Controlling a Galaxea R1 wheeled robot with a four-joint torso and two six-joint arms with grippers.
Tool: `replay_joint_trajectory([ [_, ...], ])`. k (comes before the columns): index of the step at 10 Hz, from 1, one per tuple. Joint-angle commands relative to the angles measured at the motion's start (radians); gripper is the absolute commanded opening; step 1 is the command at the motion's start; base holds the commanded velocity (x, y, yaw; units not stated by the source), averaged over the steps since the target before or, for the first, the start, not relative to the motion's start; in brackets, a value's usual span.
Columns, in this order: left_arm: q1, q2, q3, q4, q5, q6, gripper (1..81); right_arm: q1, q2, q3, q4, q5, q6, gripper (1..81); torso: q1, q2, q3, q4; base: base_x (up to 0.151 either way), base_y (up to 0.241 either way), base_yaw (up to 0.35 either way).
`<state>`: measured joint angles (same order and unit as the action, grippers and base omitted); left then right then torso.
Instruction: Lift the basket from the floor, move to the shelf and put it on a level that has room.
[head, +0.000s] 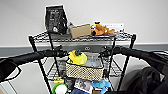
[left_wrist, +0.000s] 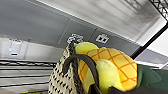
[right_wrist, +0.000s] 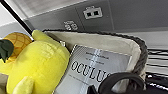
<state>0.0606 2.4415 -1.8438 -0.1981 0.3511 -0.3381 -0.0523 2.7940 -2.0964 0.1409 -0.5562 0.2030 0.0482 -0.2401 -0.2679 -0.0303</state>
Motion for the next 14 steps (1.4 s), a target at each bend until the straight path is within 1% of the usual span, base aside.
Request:
replay_joint_trajectory([
  [1, -0.186, 0.091, -0.114, 0.051, -0.121, 0.01, 1.0, 0.189, 0.061, -0.103, -0.035, 0.105, -0.027, 1.0, 0.0, 0.0, 0.0, 0.0, 0.0, 0.0, 0.0],
  [3, -0.179, 0.142, -0.201, 0.063, -0.156, 0.008, 1.0, 0.182, 0.093, -0.188, -0.035, 0.142, -0.028, 1.0, 0.0, 0.0, 0.0, 0.0, 0.0, 0.0, 0.0],
  [6, -0.181, 0.199, -0.305, 0.063, -0.161, 0.01, 1.0, 0.189, 0.129, -0.284, -0.035, 0.153, -0.03, 1.0, 0.0, 0.0, 0.0, 0.0, 0.0, 0.0, 0.0],
  [8, -0.184, 0.237, -0.389, 0.069, -0.161, 0.011, 1.0, 0.185, 0.167, -0.385, -0.037, 0.162, -0.033, 1.0, 0.001, 0.0, 0.0, 0.0, 0.0, 0.0, 0.0],
  [9, -0.186, 0.255, -0.42, 0.094, -0.161, 0.011, 1.0, 0.182, 0.181, -0.413, -0.04, 0.165, -0.036, 1.0, 0.001, 0.0, 0.0, 0.0, 0.0, 0.0, 0.0],
  [11, -0.169, 0.265, -0.44, 0.1, -0.161, 0.011, 1.0, 0.131, 0.192, -0.445, -0.043, 0.226, -0.034, 1.0, 0.001, 0.0, 0.0, 0.0, 0.0, 0.0, 0.0],
  [12, -0.15, 0.263, -0.442, 0.118, -0.164, 0.011, 1.0, 0.101, 0.193, -0.45, -0.043, 0.243, -0.036, 1.0, 0.001, 0.0, 0.0, 0.0, 0.0, 0.0, 0.0],
  [13, -0.138, 0.271, -0.445, 0.129, -0.181, 0.01, 1.0, 0.077, 0.195, -0.447, -0.053, 0.292, -0.036, 1.0, 0.001, 0.0, 0.0, 0.0, 0.0, 0.0, 0.0],
  [14, -0.13, 0.285, -0.451, 0.146, -0.192, 0.01, 1.0, 0.073, 0.204, -0.45, -0.09, 0.298, -0.034, 1.0, 0.0, 0.0, 0.0, 0.0, 0.0, 0.0, 0.0],
])
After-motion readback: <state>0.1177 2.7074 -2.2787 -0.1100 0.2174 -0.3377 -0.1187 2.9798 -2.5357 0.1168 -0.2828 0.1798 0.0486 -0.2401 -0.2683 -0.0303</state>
